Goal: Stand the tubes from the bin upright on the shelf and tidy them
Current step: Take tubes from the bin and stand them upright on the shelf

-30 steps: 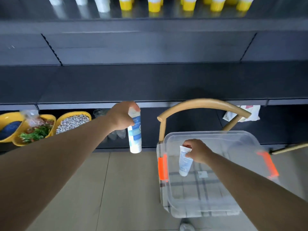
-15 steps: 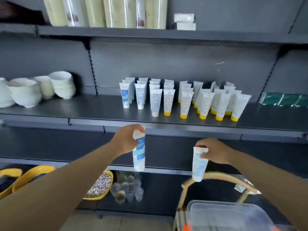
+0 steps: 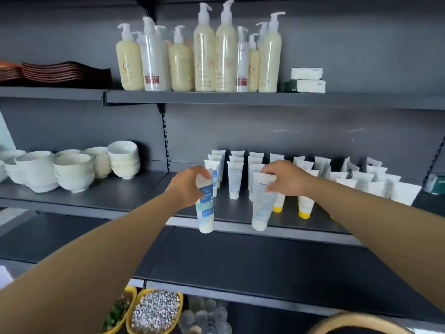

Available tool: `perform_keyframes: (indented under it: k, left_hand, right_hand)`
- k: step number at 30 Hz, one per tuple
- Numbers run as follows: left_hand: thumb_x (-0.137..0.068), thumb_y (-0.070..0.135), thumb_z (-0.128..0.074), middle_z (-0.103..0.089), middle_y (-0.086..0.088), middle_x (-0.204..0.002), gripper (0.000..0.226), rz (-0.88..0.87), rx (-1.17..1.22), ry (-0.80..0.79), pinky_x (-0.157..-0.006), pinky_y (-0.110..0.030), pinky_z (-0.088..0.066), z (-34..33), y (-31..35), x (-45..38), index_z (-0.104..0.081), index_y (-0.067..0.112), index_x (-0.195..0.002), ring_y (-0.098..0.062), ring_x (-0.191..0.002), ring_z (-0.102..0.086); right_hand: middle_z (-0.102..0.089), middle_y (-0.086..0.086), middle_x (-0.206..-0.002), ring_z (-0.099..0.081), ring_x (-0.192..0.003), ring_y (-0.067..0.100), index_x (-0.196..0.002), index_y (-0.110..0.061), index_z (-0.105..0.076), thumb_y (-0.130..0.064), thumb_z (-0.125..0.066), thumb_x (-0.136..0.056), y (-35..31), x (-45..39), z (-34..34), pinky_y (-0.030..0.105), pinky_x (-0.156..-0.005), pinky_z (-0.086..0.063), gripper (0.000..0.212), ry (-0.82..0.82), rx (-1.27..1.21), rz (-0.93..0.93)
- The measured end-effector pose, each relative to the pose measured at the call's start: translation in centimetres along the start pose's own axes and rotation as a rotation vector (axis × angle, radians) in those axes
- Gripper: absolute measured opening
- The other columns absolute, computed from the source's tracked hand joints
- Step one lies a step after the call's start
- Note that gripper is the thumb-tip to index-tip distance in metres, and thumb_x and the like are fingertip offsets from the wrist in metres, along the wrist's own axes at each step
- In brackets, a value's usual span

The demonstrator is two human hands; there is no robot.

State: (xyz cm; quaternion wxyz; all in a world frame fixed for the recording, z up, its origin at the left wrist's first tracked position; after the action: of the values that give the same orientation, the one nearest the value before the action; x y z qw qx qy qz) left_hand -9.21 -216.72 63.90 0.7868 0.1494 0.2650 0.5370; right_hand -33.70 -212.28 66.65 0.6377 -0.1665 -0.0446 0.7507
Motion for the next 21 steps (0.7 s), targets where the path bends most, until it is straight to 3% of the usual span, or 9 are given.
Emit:
perform_keyframes:
  k: [5,8,11,16,21]
  left_hand:
    - [-0.081,0.000,-0.062,-0.057,-0.001,-0.101,0.036,0.017,-0.047,-0.017,-0.059,-0.028,-0.048,-1.3,-3.2,-7.6,-0.045,0.030,-0.092,-0.021,-0.078,-0.055]
    - [-0.081,0.001,-0.061,-0.054,0.001,-0.095,0.037,-0.006,-0.060,-0.025,-0.053,-0.022,-0.041,-2.6,-4.9,-12.0,-0.040,0.030,-0.085,-0.016,-0.071,-0.050]
    - [-0.080,0.001,-0.060,-0.052,0.002,-0.086,0.039,-0.009,-0.036,-0.052,-0.052,-0.023,-0.038,-4.6,-6.3,-15.3,-0.036,0.032,-0.077,-0.014,-0.064,-0.046]
    - [-0.081,0.000,-0.058,-0.049,0.004,-0.079,0.033,-0.002,-0.021,-0.094,-0.050,-0.025,-0.037,-7.0,-7.7,-18.0,-0.040,0.027,-0.088,-0.015,-0.062,-0.045]
    - [-0.081,0.002,-0.061,-0.050,0.001,-0.081,0.033,-0.044,-0.049,-0.159,-0.051,-0.026,-0.037,-7.7,-7.9,-19.5,-0.040,0.027,-0.088,-0.012,-0.058,-0.043]
  right_hand:
    - [-0.061,0.011,-0.093,-0.049,-0.080,0.018,-0.091,0.002,-0.061,-0.005,-0.064,-0.079,0.8,-9.1,-2.4,0.029,-0.067,-0.037,0.014,-0.044,0.054,0.003]
    - [-0.056,0.008,-0.085,-0.051,-0.079,0.021,-0.079,-0.004,-0.056,-0.005,-0.064,-0.078,1.8,-13.9,-4.1,0.030,-0.066,-0.038,0.009,-0.082,0.089,0.003]
    - [-0.056,0.003,-0.089,-0.054,-0.084,0.021,-0.083,-0.011,-0.059,-0.004,-0.063,-0.079,2.5,-16.9,-5.9,0.029,-0.069,-0.042,0.009,-0.115,0.093,-0.004]
    - [-0.062,0.004,-0.093,-0.059,-0.088,0.023,-0.086,-0.008,-0.061,-0.001,-0.062,-0.078,4.0,-19.2,-8.0,0.032,-0.071,-0.046,0.010,-0.183,0.128,-0.017]
    - [-0.055,-0.001,-0.089,-0.053,-0.083,0.018,-0.083,-0.016,-0.058,0.000,-0.062,-0.078,3.9,-19.8,-8.1,0.024,-0.061,-0.040,0.017,-0.205,0.124,-0.017]
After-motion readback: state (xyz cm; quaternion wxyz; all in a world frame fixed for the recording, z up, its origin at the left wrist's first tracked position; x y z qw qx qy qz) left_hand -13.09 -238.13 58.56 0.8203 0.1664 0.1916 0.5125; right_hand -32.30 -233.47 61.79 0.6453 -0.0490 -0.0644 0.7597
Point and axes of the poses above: each hand's wrist, its own x-axis away from the middle knuckle, its own z-axis out of the back of the hand, y = z × x, the point moved 1 cm from there along -x, towards the middle knuckle
